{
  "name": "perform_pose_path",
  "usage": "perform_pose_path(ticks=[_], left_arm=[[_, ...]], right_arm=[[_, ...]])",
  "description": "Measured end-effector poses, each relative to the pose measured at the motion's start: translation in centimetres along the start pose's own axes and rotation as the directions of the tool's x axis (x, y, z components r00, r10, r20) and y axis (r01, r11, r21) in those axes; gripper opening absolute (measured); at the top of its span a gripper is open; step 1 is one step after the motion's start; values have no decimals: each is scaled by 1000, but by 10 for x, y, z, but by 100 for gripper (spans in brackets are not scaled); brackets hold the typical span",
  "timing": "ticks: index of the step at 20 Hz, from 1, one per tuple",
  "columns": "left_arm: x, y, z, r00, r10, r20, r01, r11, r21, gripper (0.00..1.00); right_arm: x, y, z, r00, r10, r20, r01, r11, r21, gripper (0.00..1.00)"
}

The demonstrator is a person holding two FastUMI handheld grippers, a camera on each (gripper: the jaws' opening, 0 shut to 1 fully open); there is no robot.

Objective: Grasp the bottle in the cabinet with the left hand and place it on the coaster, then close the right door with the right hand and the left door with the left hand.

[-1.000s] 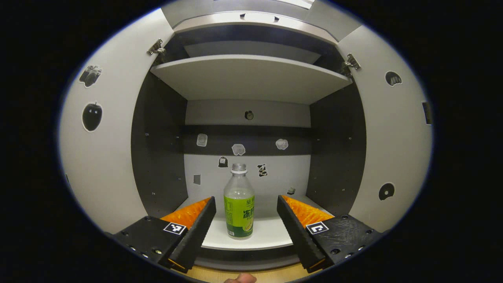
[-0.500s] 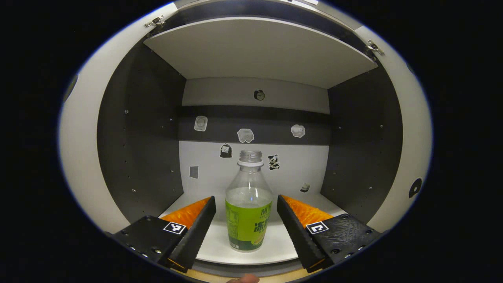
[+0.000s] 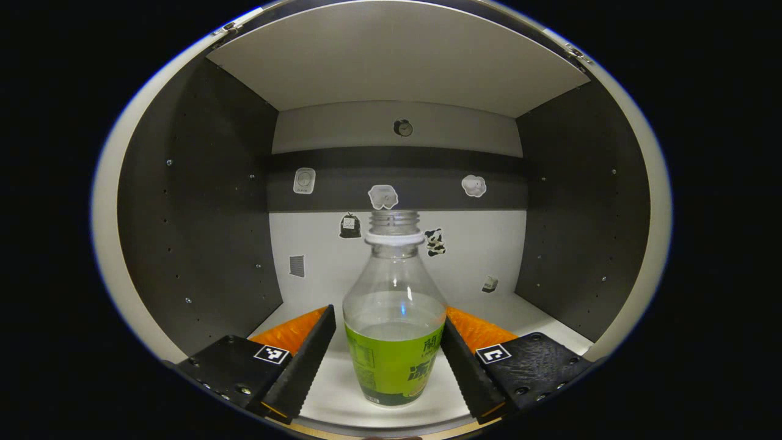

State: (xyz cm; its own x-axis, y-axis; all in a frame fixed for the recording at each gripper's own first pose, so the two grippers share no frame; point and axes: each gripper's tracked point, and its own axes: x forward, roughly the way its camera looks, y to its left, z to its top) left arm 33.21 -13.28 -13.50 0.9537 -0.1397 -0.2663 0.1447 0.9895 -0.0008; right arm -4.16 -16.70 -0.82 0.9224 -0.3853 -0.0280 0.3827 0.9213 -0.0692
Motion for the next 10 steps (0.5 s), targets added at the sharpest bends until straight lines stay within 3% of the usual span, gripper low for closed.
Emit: perform_pose_path(ticks=[2,4,10], left_arm=[[6,1,-1,1000,0,1,0,1000,0,89],[4,2,-1,1000,3,-3,-3,1000,2,76],[-11,-9,4,999,-50,4,50,999,3,70]], right_arm=[[-1,0,-2,1000,-2,-8,2,1000,4,98],[-1,1,-2,1000,-1,-8,1,1000,6,98],[-1,6,4,1000,14,12,-14,1000,1,96]])
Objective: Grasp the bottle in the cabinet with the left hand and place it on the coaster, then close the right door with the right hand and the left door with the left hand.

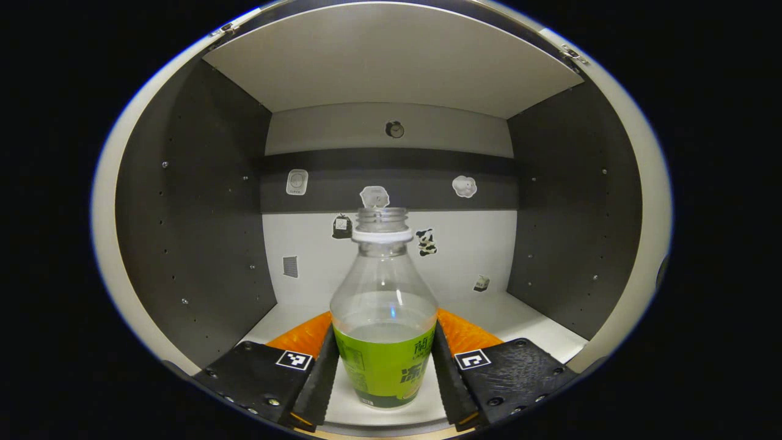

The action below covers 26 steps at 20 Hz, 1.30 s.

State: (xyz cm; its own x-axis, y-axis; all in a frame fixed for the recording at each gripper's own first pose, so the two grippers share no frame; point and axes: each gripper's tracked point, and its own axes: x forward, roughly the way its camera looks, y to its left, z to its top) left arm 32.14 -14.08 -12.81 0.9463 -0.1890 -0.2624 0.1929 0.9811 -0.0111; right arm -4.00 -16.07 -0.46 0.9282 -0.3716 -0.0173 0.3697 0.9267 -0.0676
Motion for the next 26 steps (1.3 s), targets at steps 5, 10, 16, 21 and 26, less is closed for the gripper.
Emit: perform_pose_path(ticks=[5,10,16,21,26], left_arm=[[-31,5,7,1000,-3,6,3,1000,-28,70],[-69,13,15,1000,11,22,-11,1000,-7,70],[-124,13,19,997,21,75,-21,1000,-8,70],[-162,18,16,993,42,106,-42,999,-8,70],[-194,21,-3,992,64,112,-65,998,13,69]], right_arm=[[3,16,-2,998,66,-15,-66,998,10,96],[0,29,-3,992,127,-24,-126,992,17,98],[-3,47,4,980,199,-15,-198,980,28,96],[-3,64,-4,968,247,-32,-246,969,29,98],[-5,76,-13,960,277,-50,-275,961,37,98]])
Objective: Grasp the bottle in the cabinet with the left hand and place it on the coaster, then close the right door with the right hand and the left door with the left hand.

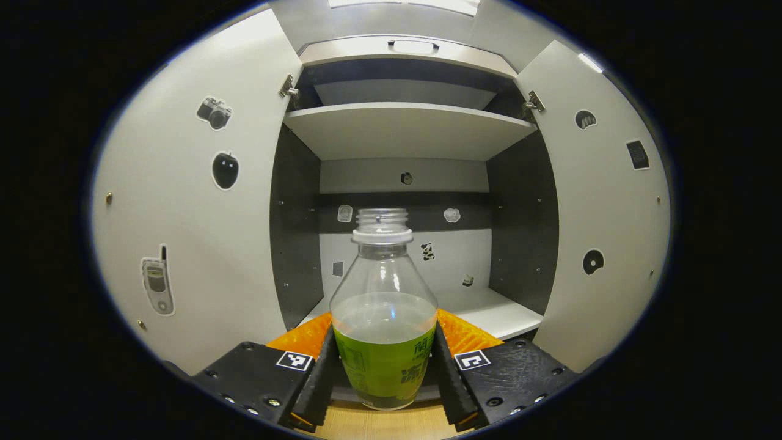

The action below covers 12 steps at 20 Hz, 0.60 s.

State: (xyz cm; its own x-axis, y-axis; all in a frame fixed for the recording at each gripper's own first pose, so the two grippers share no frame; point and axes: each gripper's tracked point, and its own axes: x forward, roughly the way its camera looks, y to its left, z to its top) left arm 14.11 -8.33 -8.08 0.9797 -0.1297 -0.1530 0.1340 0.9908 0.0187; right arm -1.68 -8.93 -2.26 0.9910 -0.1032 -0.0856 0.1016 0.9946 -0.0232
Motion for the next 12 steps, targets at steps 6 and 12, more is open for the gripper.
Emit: perform_pose_path(ticks=[6,12], left_arm=[[-38,-7,-22,1000,0,30,-1,999,50,70],[-64,-21,-50,999,-33,9,33,998,49,69]], right_arm=[[1,17,-13,999,34,-33,-34,999,6,98],[-1,24,-23,997,43,-60,-42,999,14,98]])
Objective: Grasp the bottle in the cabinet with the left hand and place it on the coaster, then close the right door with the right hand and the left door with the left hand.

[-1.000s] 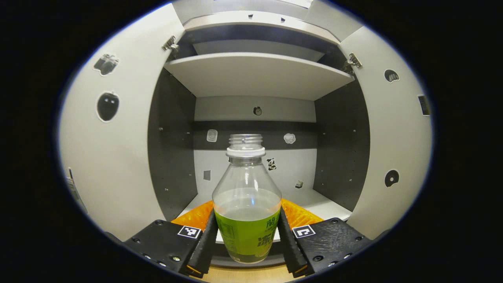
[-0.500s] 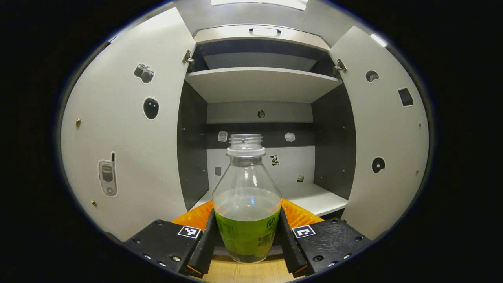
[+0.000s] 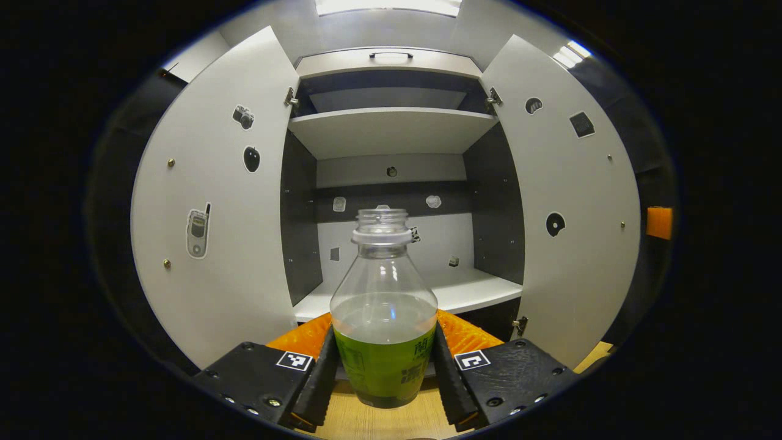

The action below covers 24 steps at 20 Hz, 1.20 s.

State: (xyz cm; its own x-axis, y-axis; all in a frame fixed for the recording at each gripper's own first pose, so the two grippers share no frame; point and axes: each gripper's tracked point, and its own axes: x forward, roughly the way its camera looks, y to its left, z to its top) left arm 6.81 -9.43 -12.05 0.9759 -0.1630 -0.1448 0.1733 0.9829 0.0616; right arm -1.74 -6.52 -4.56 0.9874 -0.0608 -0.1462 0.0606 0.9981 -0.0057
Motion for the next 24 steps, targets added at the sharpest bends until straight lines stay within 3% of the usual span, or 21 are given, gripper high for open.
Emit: perform_pose_path(ticks=[8,14,17,24], left_arm=[[-24,-12,-42,1000,-6,3,6,1000,23,69],[-37,-26,-79,999,-40,-4,40,999,-7,69],[-40,-33,-108,997,-67,-34,68,998,15,69],[-56,-50,-173,984,-131,-121,129,991,-28,69]], right_arm=[[-4,8,-22,998,-38,-56,37,999,-3,96],[-7,9,-25,995,-91,-36,92,996,18,98],[-5,8,-31,992,-123,-42,123,992,12,98],[1,0,-58,976,-193,-105,192,981,-20,98]])
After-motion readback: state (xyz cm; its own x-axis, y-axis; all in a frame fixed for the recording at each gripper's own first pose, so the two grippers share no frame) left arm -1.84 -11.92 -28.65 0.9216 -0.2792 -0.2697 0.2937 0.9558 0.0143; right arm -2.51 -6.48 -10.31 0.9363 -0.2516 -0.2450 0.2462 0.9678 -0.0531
